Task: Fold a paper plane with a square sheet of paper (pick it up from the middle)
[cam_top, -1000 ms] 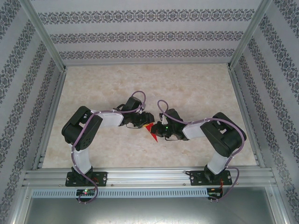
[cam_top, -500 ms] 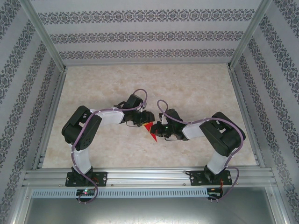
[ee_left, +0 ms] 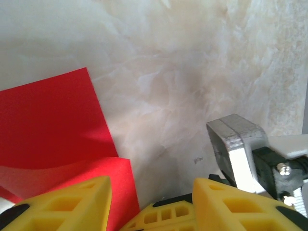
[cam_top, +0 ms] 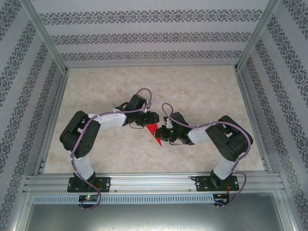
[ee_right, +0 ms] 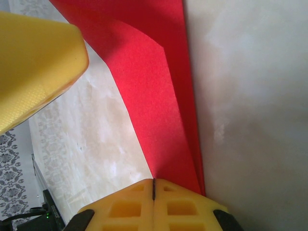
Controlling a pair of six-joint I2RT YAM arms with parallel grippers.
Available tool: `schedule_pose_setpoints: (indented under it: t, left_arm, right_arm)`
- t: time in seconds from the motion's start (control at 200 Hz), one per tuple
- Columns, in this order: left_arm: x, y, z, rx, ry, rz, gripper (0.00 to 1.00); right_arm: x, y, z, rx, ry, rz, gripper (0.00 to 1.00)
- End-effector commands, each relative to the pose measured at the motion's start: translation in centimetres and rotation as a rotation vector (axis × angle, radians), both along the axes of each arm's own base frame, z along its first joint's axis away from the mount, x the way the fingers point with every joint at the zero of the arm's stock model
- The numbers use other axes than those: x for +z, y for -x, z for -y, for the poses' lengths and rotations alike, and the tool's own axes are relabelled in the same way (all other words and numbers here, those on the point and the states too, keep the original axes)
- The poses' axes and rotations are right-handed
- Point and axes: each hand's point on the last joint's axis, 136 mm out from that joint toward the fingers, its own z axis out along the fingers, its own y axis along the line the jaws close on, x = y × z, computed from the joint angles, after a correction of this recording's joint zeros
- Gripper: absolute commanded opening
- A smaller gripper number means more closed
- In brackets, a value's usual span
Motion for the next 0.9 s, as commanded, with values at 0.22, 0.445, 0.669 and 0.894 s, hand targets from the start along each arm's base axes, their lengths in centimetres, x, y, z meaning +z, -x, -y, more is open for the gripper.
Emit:
schedule_pose_setpoints:
  t: [0.22,0.445,0.669,0.894]
  left_arm:
    - [-2.0,-1.0,-2.3,0.055,-0.019,-0.013,0.49]
    - [-0.4,-0.9,-1.5,0.035,0.066,0.0,0.51]
    - [1.0,-0.9,0.0,-0.014,0.115,0.021,0.53]
    - [-1.6,-1.5,-0.2,0.006,0.043,-0.016,0.52]
  right_arm:
    - [-5.3,3.1,3.1,-0.025,0.167,-0.16,0.02]
    - [-5.3,3.1,3.1,-0.025,0.167,-0.162,0.03]
    - [-5.4,3.1,2.9,-0.022,0.166,-0.164,0.02]
    - [-5.5,3.2,3.0,-0.022,0.171,-0.165,0.02]
